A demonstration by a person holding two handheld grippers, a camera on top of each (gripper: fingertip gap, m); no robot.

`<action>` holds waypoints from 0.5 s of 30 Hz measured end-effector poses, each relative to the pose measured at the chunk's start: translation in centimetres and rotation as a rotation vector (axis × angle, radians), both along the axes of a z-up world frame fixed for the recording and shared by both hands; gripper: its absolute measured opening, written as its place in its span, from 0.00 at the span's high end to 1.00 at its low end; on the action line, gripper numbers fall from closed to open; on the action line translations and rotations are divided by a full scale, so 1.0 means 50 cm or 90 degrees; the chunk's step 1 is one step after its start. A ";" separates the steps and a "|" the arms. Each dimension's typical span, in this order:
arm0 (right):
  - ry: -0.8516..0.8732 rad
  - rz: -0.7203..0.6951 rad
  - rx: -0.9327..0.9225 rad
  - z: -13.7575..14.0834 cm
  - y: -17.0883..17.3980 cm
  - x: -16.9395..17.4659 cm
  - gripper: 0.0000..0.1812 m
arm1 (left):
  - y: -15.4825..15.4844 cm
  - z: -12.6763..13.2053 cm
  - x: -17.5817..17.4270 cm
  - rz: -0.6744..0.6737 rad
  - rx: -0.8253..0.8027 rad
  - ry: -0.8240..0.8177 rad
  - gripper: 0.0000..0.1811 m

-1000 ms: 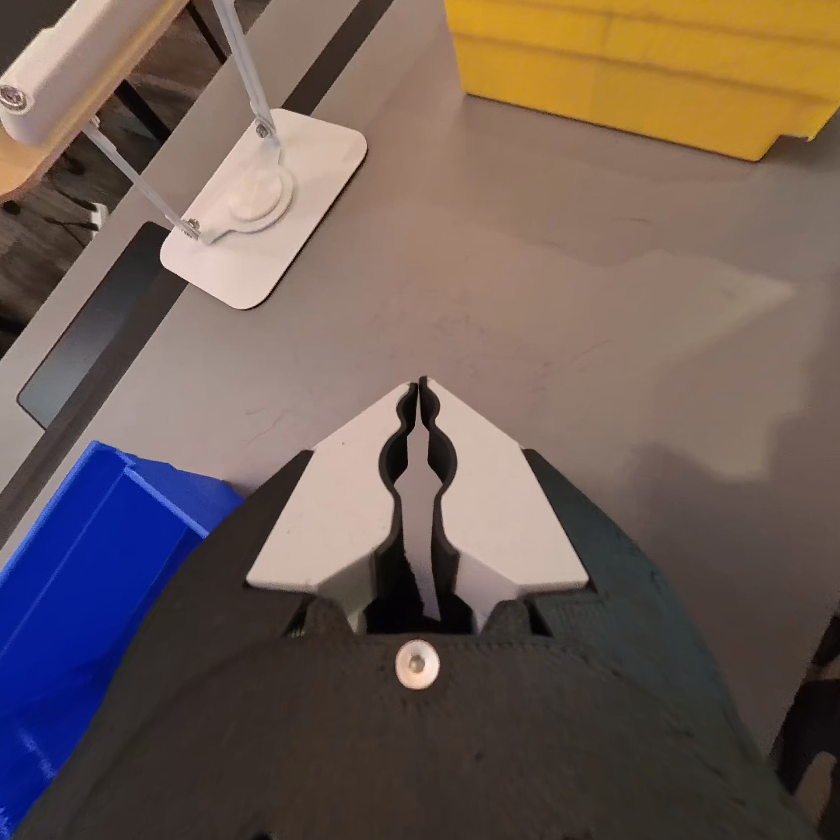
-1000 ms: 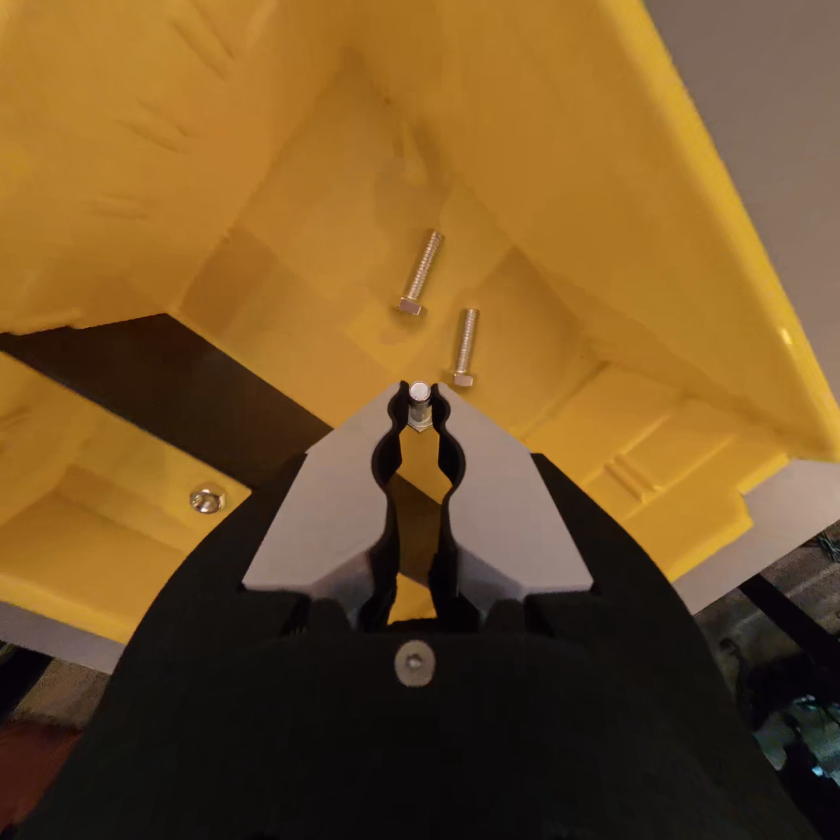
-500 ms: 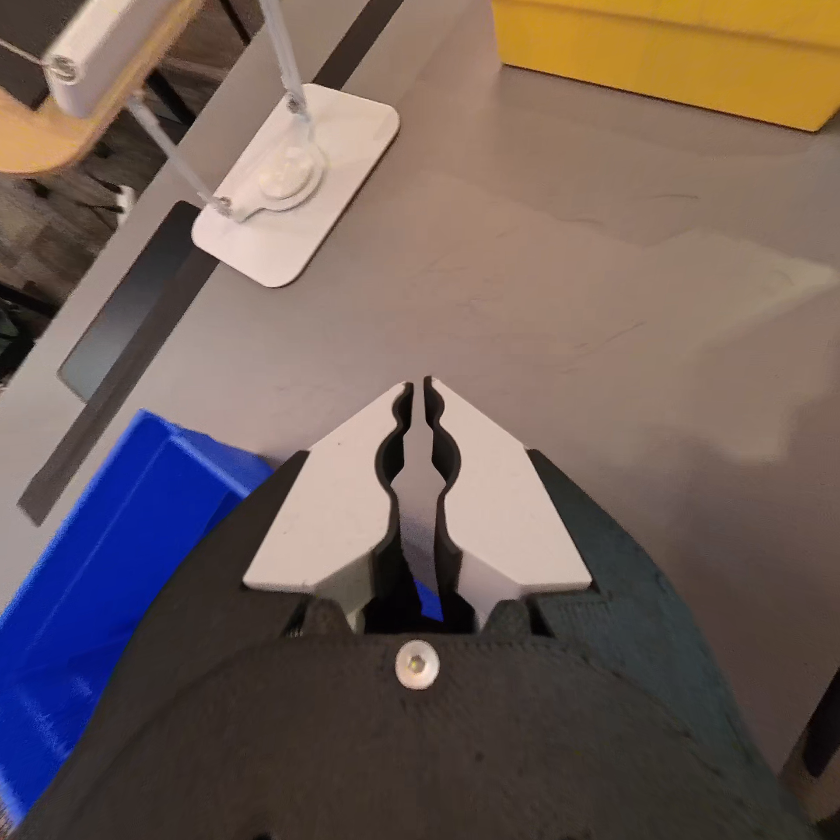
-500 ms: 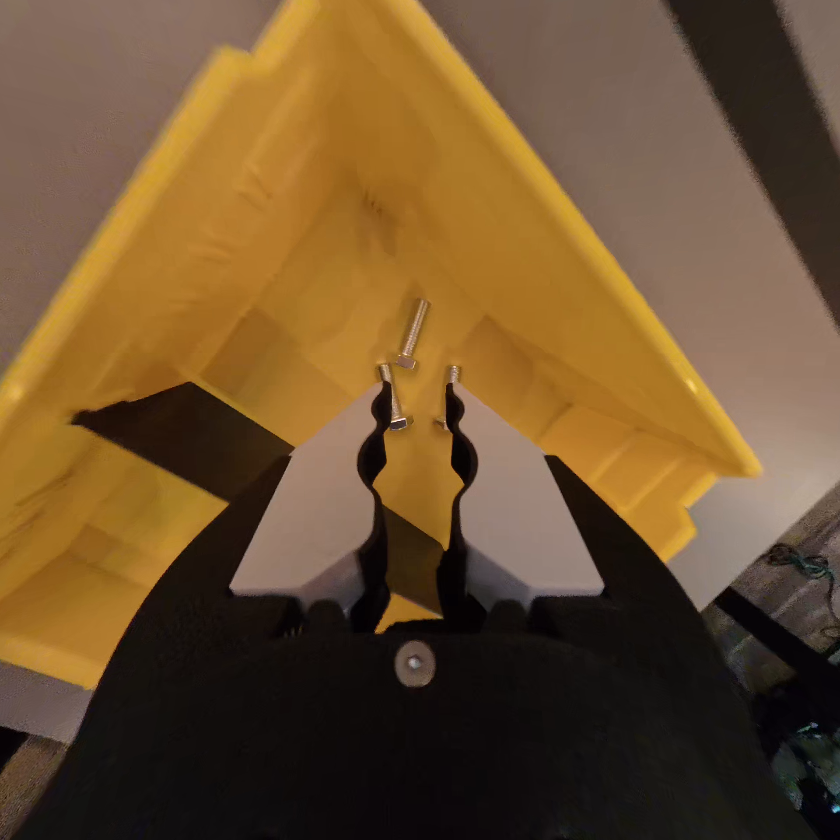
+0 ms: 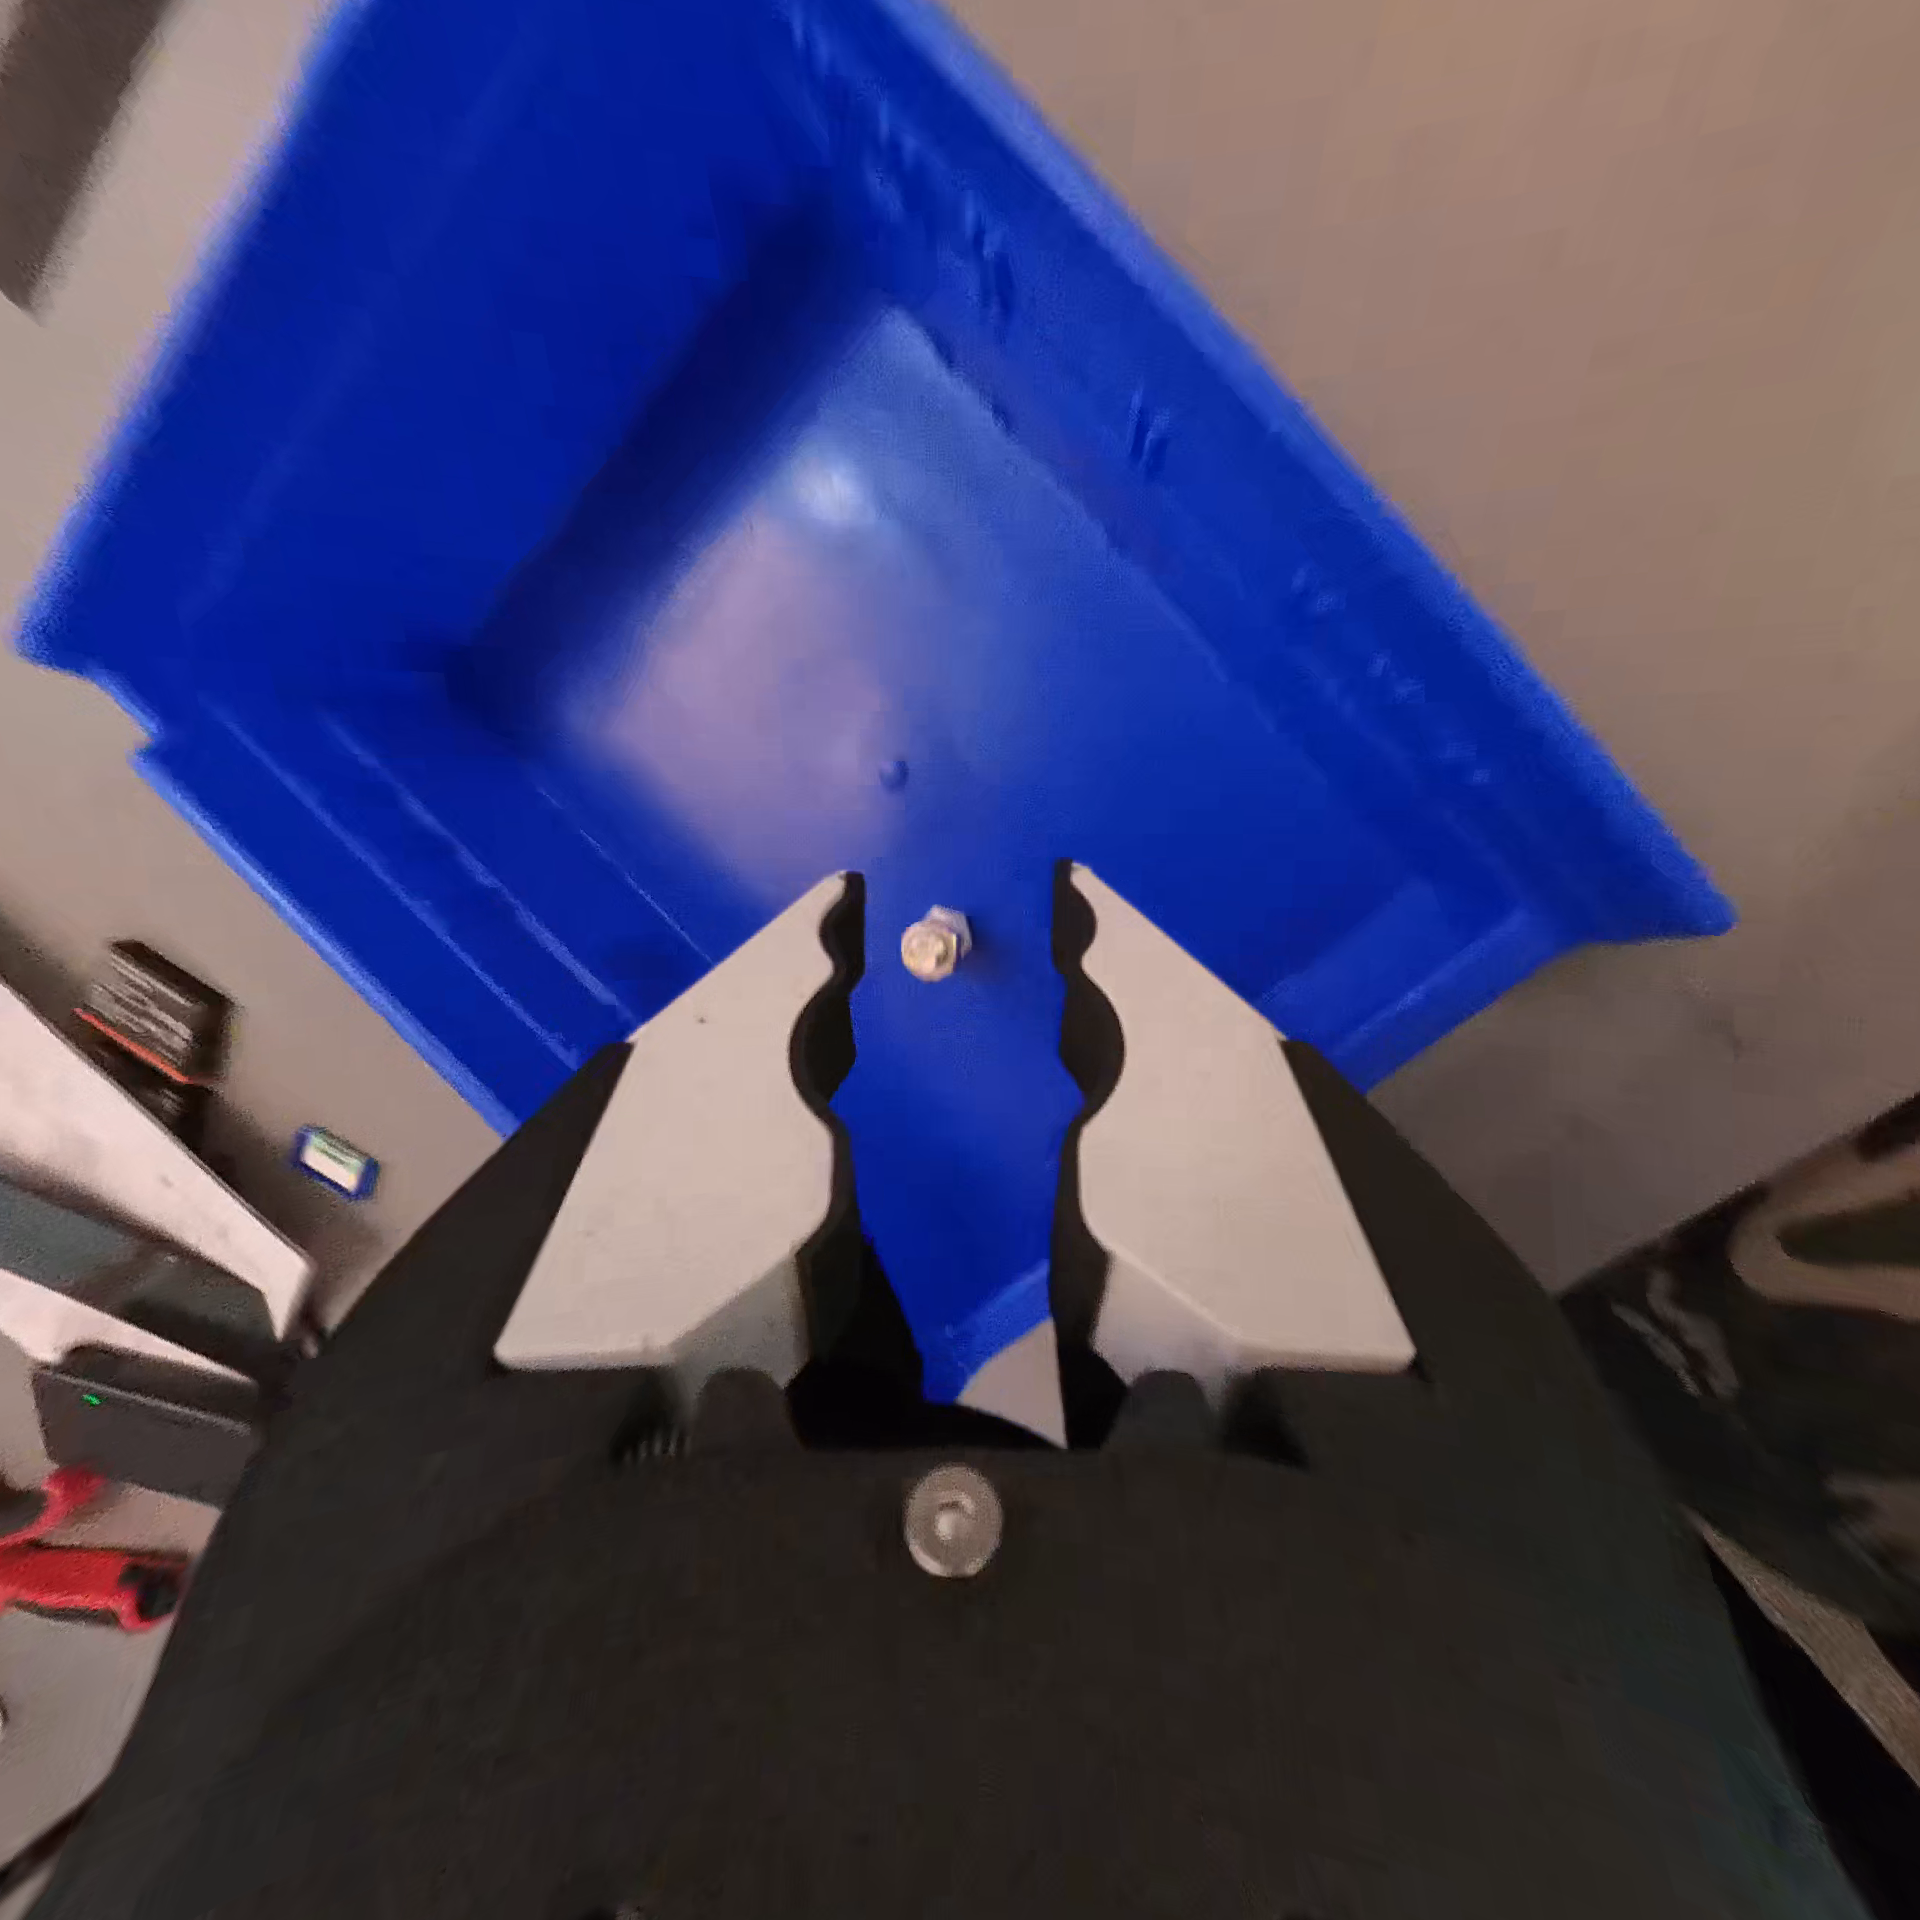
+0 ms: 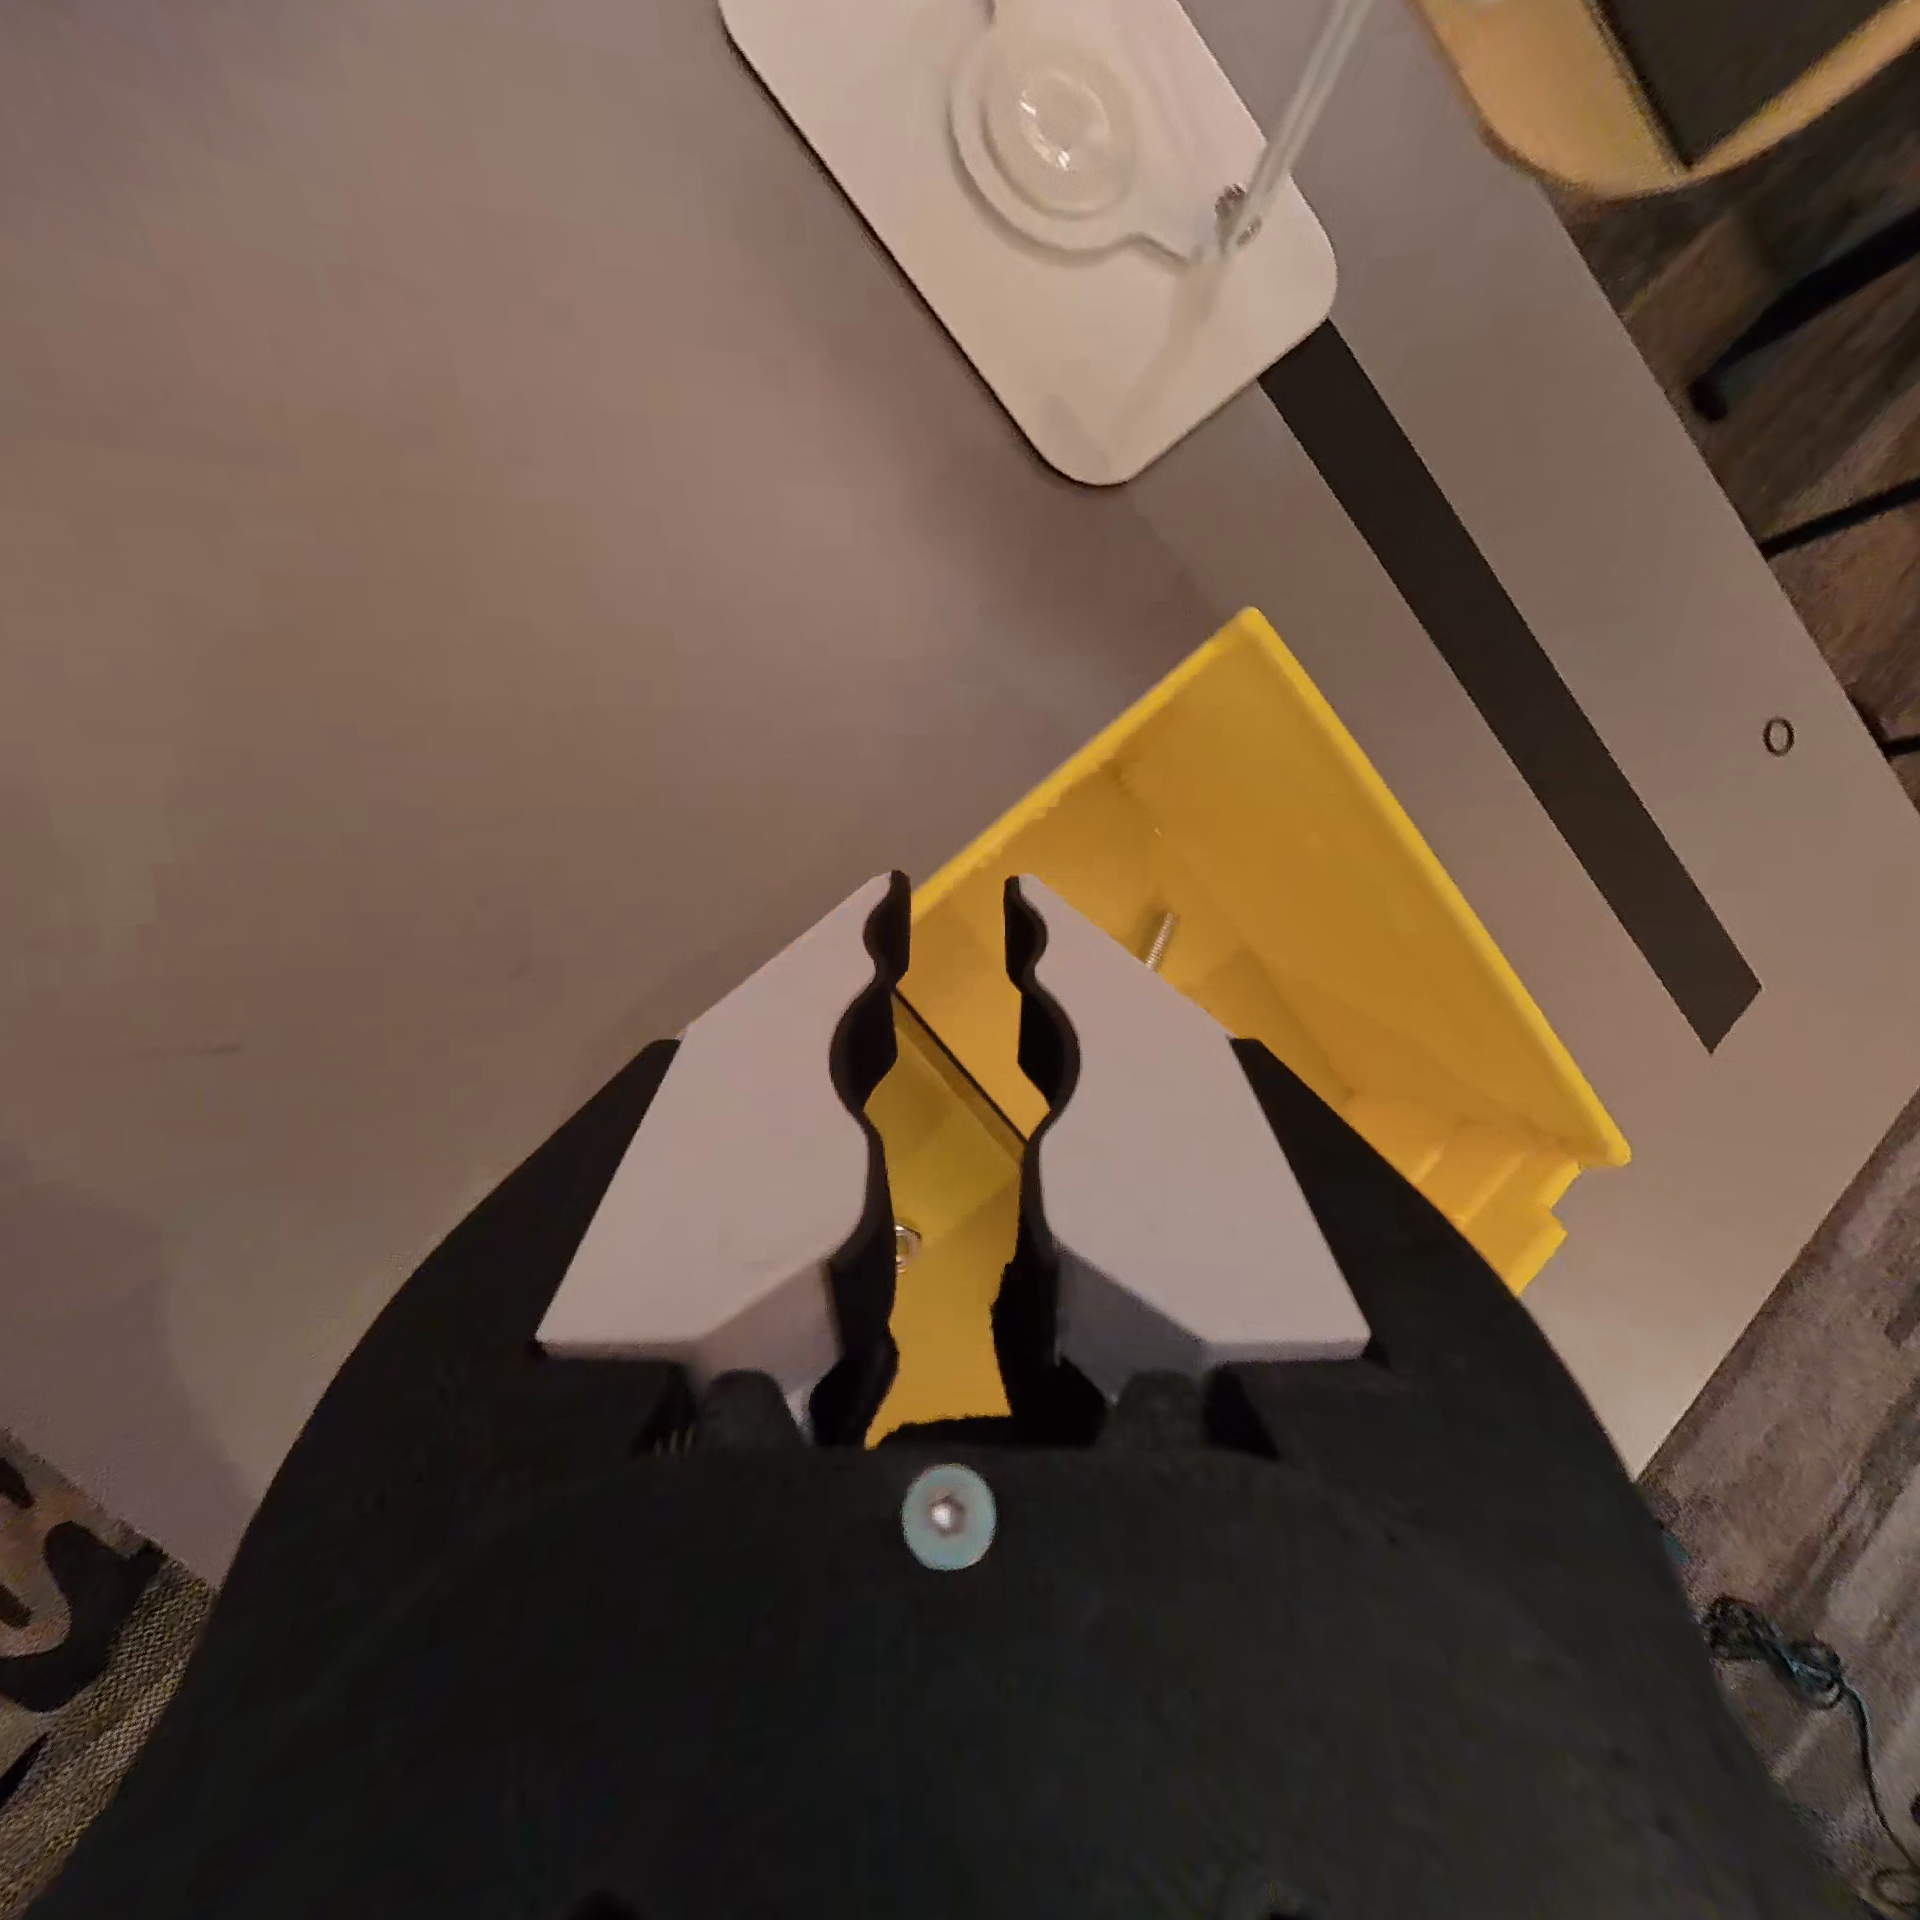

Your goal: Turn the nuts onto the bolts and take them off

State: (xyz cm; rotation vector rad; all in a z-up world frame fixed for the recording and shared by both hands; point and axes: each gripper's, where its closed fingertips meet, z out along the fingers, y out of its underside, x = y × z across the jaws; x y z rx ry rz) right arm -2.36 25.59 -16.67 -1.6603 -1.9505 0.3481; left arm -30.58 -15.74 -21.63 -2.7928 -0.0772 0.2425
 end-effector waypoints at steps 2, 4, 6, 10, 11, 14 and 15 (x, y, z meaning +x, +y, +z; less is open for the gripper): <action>0.002 0.012 0.006 0.006 -0.021 -0.002 0.91 | -0.034 -0.032 -0.003 0.011 -0.049 -0.024 0.79; 0.005 0.024 0.007 0.011 -0.040 -0.006 0.91 | -0.063 -0.067 -0.007 0.023 -0.106 -0.034 0.75; 0.009 0.036 0.005 0.015 -0.057 -0.011 0.91 | -0.073 -0.097 -0.011 0.037 -0.137 -0.046 0.72; 0.007 0.057 0.010 0.017 -0.083 -0.016 0.91 | -0.081 -0.141 -0.016 0.052 -0.179 -0.058 0.73; 0.007 0.061 0.011 0.018 -0.088 -0.017 0.91 | -0.079 -0.148 -0.016 0.053 -0.181 -0.063 0.75; 0.017 0.070 0.009 0.022 -0.099 -0.021 0.92 | -0.079 -0.166 -0.022 0.061 -0.190 -0.062 0.80; 0.018 0.073 0.008 0.022 -0.101 -0.022 0.92 | -0.076 -0.170 -0.022 0.062 -0.185 -0.066 0.82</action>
